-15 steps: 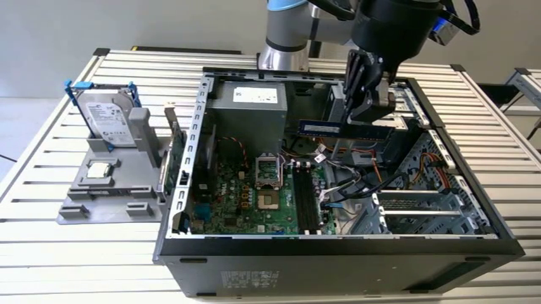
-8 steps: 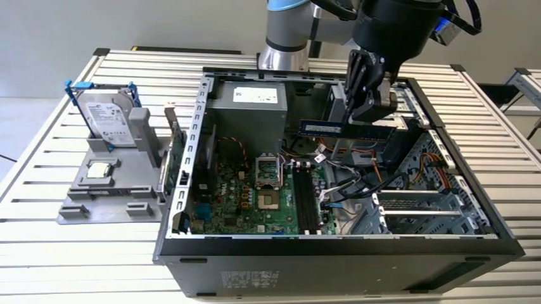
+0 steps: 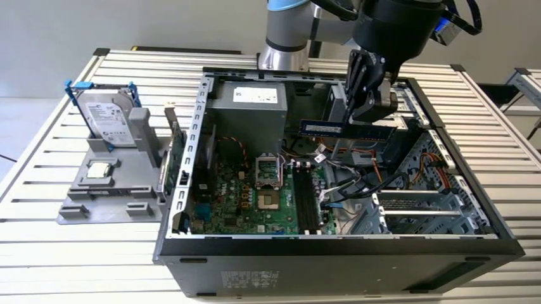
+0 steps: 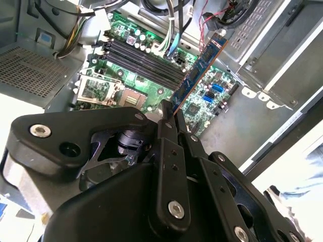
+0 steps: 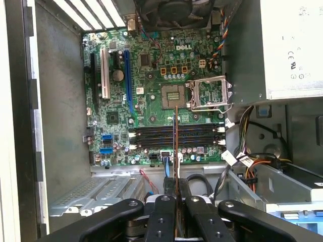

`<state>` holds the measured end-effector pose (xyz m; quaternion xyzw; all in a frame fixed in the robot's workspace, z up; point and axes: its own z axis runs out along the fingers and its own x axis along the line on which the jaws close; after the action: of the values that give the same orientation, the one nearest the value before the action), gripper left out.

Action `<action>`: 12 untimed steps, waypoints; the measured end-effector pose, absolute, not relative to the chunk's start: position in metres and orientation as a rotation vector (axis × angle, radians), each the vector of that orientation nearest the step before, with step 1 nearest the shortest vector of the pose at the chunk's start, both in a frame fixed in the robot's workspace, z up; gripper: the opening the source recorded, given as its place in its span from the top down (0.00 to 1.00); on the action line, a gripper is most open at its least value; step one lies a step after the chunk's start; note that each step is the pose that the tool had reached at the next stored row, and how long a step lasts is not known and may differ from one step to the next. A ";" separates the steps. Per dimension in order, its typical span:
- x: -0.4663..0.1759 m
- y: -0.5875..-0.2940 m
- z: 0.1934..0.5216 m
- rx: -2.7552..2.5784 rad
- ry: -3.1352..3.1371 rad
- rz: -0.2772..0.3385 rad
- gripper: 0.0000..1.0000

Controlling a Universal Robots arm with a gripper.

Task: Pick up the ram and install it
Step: 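Pick up the ram and move it above insertion slot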

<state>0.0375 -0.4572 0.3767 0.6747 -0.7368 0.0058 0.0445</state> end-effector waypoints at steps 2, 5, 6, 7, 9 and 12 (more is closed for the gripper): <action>0.038 -0.457 0.377 2.062 -2.251 0.018 1.00; 0.038 -0.457 0.377 2.057 -2.255 0.018 1.00; 0.038 -0.457 0.377 2.052 -2.260 0.017 1.00; 0.038 -0.457 0.377 2.044 -2.267 0.017 1.00; 0.038 -0.457 0.377 2.023 -2.286 0.016 1.00; 0.037 -0.457 0.377 1.984 -2.319 0.013 1.00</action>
<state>0.0373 -0.4572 0.3768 0.6495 -0.7590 0.0044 0.0447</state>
